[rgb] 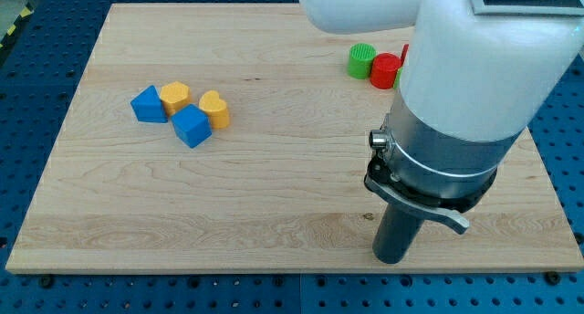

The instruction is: Move the arm to the right of the yellow heart

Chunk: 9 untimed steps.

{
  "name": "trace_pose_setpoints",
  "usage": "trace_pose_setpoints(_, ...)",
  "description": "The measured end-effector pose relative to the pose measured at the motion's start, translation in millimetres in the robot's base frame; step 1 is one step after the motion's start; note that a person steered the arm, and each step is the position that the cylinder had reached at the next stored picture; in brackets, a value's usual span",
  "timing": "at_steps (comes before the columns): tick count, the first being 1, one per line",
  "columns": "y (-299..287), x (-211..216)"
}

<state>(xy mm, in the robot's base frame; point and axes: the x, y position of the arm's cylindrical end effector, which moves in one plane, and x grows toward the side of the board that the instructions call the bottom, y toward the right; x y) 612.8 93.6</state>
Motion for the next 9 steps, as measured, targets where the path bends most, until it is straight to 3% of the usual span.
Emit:
trace_pose_setpoints(7, 29.7, -1.3)
trace_pose_setpoints(9, -14.8, -125.4)
